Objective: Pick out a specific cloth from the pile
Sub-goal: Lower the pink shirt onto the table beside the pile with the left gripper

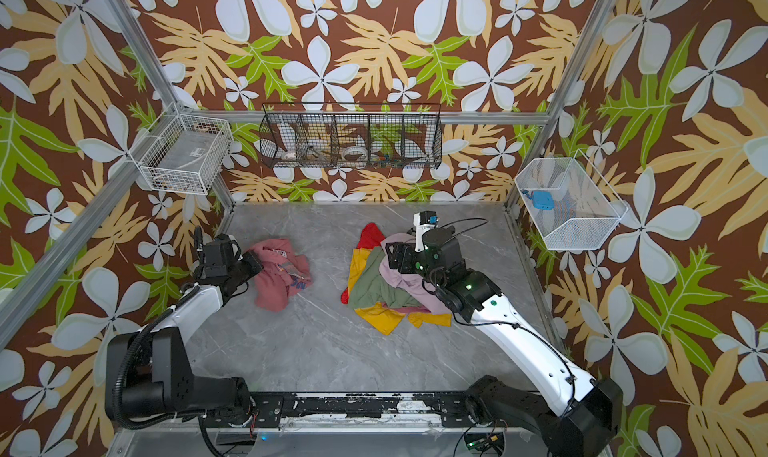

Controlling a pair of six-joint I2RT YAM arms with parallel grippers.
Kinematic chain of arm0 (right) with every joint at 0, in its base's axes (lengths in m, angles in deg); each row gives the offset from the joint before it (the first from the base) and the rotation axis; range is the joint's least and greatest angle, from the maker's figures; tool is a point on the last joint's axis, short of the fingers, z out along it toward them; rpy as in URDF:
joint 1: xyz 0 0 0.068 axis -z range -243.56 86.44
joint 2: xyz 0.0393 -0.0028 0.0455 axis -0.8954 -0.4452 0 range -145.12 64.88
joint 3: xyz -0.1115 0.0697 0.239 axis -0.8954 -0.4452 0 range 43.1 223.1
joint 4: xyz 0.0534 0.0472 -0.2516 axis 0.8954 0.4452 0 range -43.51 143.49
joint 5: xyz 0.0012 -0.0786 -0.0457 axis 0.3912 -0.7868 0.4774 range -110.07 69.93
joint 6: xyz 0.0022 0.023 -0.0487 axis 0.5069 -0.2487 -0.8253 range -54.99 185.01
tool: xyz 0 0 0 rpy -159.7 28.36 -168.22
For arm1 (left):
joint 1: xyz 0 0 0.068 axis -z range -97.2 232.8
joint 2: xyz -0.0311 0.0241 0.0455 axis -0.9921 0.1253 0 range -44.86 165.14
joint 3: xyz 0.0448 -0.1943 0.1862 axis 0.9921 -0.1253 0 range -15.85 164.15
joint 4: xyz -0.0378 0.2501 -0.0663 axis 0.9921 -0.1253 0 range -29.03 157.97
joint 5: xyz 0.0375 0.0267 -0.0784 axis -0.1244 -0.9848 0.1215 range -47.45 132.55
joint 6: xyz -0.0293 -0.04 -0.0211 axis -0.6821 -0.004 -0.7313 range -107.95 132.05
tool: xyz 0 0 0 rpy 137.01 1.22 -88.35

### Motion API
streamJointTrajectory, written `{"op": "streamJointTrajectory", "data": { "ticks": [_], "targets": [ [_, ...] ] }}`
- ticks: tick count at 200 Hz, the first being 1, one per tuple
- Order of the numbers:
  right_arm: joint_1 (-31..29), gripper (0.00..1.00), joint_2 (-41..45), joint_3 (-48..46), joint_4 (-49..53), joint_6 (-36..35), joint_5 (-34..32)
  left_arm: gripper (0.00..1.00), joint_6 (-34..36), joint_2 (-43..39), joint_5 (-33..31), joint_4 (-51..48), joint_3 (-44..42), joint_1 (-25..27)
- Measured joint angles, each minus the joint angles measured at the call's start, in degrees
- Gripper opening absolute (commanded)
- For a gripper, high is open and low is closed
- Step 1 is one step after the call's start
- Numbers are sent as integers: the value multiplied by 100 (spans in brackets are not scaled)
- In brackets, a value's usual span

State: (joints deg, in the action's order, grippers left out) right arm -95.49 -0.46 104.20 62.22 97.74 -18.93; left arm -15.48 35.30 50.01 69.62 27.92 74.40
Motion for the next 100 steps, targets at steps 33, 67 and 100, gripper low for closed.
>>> {"op": "streamJointTrajectory", "data": {
  "ticks": [33, 67, 100],
  "targets": [
    [0, 81, -13, -24, -7, -2, -7, 6, -81, 398, -138, -101, 2, -7],
    [0, 82, 22, -76, -7, -4, -20, 19, -214, 616, -275, -188, -44, -7],
    [0, 83, 35, -109, -4, -22, -111, 51, -240, 634, -437, -302, -133, -9]
  ]
}}
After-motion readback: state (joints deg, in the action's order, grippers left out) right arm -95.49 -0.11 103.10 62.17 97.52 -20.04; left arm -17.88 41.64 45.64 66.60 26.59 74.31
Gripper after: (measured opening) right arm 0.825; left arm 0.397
